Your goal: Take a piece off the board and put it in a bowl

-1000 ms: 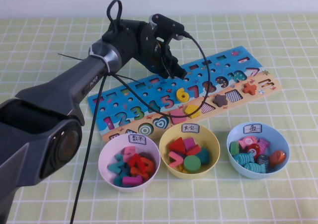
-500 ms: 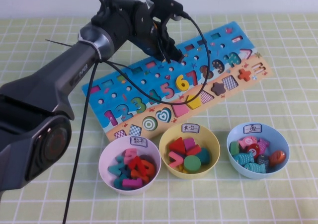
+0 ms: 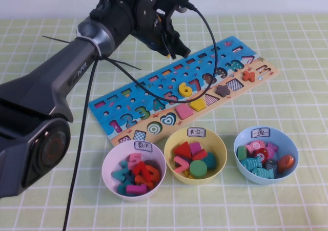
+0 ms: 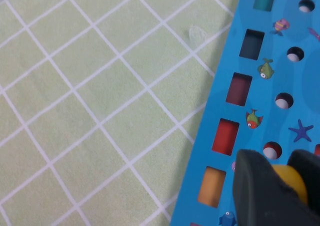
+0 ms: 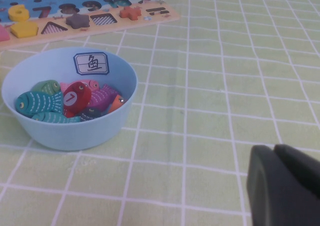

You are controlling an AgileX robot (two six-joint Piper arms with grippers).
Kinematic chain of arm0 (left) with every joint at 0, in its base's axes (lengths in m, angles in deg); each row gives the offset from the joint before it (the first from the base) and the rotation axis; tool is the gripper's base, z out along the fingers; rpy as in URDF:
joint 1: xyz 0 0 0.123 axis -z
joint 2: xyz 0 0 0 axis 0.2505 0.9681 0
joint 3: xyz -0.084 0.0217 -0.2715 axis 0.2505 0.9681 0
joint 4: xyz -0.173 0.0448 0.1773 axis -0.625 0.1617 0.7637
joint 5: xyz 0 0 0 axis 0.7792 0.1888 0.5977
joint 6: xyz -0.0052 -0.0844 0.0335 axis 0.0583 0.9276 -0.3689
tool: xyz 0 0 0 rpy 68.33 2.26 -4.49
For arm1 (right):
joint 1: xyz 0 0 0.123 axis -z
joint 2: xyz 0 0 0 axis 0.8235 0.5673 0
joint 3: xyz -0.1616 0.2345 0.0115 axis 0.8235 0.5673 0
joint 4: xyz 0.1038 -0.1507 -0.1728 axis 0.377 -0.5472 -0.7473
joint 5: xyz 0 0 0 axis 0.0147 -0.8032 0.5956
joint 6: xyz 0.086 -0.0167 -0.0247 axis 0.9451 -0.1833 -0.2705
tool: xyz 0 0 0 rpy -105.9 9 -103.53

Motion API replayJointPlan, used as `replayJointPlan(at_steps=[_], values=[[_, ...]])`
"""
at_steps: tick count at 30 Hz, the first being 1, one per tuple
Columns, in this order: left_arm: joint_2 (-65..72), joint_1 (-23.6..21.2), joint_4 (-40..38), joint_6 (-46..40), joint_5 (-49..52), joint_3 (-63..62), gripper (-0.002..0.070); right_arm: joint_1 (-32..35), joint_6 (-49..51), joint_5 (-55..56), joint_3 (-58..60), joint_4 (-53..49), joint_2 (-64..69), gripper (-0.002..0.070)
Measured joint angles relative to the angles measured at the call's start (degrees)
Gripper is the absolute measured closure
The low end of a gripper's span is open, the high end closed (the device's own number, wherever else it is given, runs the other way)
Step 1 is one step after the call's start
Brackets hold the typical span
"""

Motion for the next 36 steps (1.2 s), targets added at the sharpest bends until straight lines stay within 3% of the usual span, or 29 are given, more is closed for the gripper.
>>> replayJointPlan(at_steps=[7,15,24,29,36], values=[[-0.1,0.0,0.0,0.0,1.4,0.0,0.0594,0.0,0.0,0.0,0.0,0.0,0.0,0.0694],[-6.4,0.0,2.8,-0.7,9.5,1.3,0.0594,0.0,0.0,0.0,0.0,0.0,0.0,0.0694],[-23.3,0.2,0.6,-2.8,6.7,24.1,0.0594,0.0,0.0,0.0,0.0,0.0,0.0,0.0694],[-34.6,5.3,-4.3,-5.9,0.6,40.7,0.0594,0.0,0.0,0.0,0.0,0.0,0.0,0.0694],[-36.8,17.0,-6.2,-12.0,-2.8,45.0,0.0594,0.0,0.0,0.0,0.0,0.0,0.0,0.0694]])
